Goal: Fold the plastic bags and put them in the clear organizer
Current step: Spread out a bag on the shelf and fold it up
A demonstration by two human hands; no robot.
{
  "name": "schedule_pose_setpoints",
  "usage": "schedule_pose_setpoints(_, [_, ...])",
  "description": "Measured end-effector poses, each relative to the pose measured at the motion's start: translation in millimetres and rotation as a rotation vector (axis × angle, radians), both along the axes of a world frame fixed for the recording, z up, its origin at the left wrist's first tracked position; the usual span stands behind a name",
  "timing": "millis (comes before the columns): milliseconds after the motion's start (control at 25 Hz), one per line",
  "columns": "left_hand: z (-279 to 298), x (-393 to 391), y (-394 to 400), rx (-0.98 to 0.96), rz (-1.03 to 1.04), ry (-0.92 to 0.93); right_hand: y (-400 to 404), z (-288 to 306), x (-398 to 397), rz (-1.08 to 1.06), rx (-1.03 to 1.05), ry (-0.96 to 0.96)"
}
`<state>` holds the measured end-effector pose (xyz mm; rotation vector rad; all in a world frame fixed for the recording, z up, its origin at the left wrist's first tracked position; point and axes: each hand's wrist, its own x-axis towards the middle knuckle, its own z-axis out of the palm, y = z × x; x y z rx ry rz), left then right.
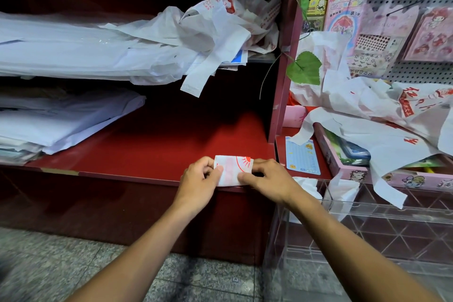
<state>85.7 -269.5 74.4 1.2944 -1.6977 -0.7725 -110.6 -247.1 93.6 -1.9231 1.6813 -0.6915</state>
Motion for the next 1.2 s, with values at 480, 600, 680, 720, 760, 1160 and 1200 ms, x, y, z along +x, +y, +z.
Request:
schedule_pose_setpoints(480, [1, 7, 5, -0.141, -0.231, -0.495, 2, -11, 6, 0.161, -0.246, 0.490])
schedule_pose_setpoints(600, [-1, 11, 6, -0.220, -0.213, -0.466, 3, -10, 3, 0.122, -0.257, 0.157])
schedule_pose_setpoints(680, [8, 6, 8, -0.182, -0.170, -0.237, 5, -1, -1, 0.069, -0.173, -0.219])
schedule_pose_setpoints(720, [15, 1, 10, -0.101, -0.175, -0.088, 9, 6, -1, 0.037, -0.120, -0.377])
schedule_pose_setpoints(760, [23, -4, 14, -0.014, -0.174, 0.047, 14, 12, 0, 0.016, -0.077, -0.495])
schedule_pose_setpoints(1160, [47, -39, 42, 0.294, -0.207, 0.421, 49, 37, -8, -0.195, 0.132, -0.949])
schedule_pose_setpoints(1200, [48, -42, 45, 0.310, -0.224, 0.428, 52, 39, -11, -0.210, 0.130, -0.944])
